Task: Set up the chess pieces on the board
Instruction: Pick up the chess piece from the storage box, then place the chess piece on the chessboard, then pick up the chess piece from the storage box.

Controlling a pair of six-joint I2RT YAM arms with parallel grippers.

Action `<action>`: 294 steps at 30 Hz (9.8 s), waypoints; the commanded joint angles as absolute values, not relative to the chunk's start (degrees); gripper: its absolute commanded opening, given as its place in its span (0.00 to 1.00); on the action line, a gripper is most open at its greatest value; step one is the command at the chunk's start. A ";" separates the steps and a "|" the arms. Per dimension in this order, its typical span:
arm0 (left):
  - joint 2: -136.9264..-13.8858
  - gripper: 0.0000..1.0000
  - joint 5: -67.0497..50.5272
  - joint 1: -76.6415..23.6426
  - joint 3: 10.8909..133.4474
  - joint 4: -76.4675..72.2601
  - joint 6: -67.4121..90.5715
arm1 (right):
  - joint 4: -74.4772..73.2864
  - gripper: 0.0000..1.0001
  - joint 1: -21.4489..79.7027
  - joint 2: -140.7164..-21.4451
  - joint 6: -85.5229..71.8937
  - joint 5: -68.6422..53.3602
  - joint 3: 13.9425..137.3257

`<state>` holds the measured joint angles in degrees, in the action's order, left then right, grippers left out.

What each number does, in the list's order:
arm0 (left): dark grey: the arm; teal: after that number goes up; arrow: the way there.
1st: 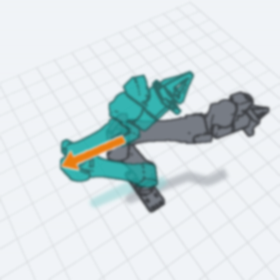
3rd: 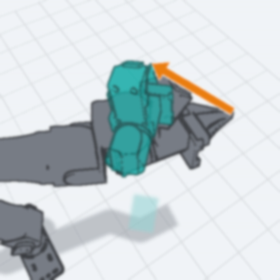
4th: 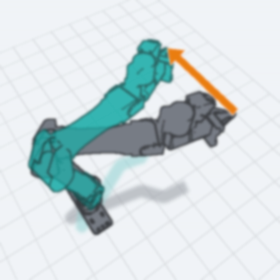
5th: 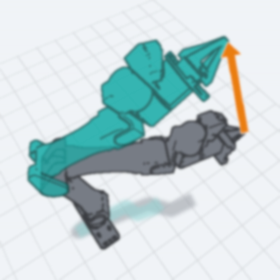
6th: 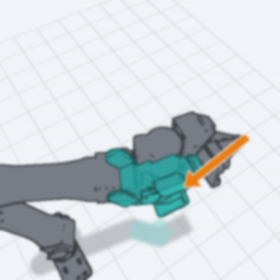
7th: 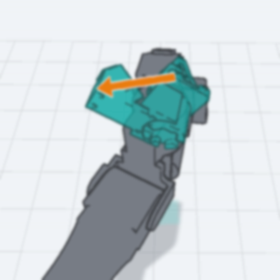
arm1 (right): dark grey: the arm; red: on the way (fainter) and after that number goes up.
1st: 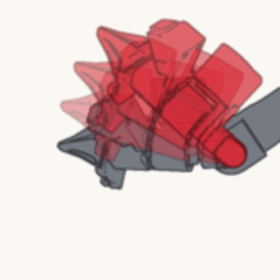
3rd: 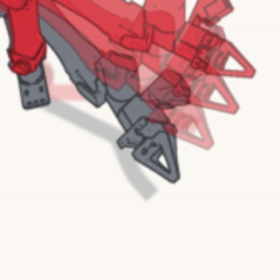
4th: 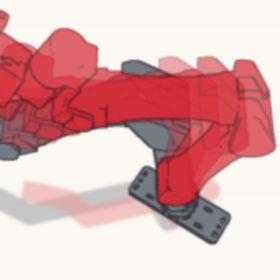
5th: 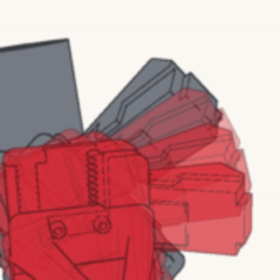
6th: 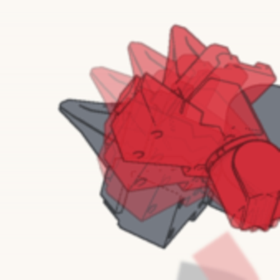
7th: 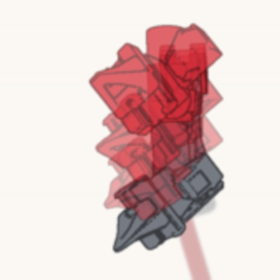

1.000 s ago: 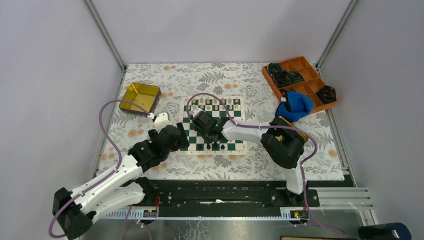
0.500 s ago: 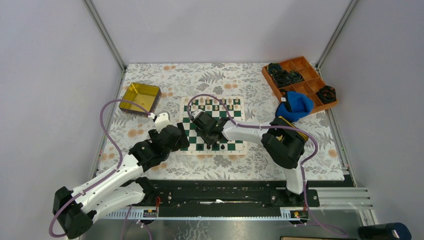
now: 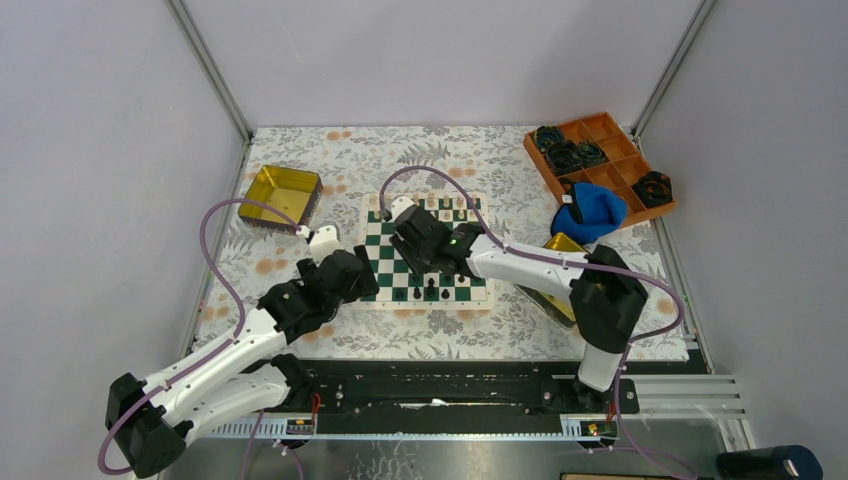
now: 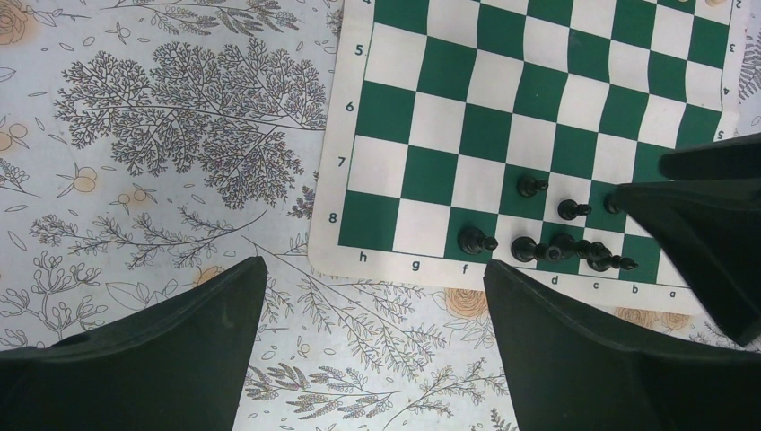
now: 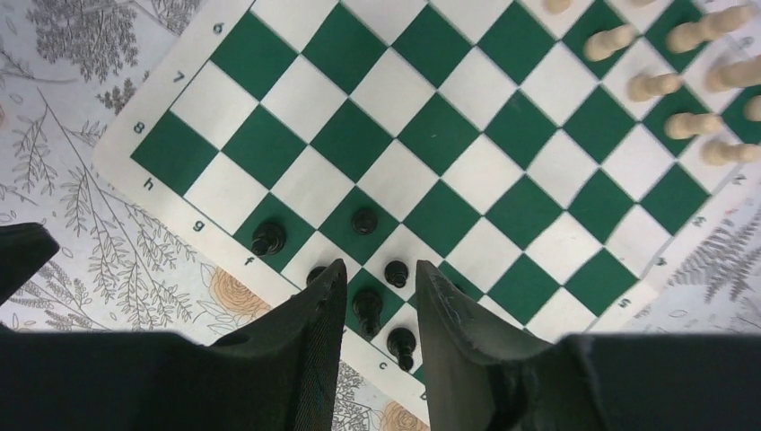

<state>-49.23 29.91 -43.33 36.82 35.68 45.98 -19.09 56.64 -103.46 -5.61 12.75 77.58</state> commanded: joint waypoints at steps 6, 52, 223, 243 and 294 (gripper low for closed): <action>-48.26 0.99 31.16 -42.79 36.43 34.93 46.49 | -18.83 0.45 55.40 -84.01 -8.95 32.09 68.66; -45.00 0.99 28.31 -42.81 35.04 33.04 45.79 | -12.82 0.35 10.30 -78.54 -25.49 13.08 42.54; -42.87 0.99 29.14 -35.24 35.14 34.37 46.09 | -19.73 0.44 48.28 -87.88 -13.94 27.95 75.31; -39.25 0.99 25.22 -36.31 33.32 32.43 46.23 | -20.46 0.44 14.95 -67.52 -28.17 20.77 42.67; -37.02 0.99 24.96 -39.51 32.70 31.37 45.62 | -22.24 0.24 11.61 -77.02 -26.04 18.51 40.96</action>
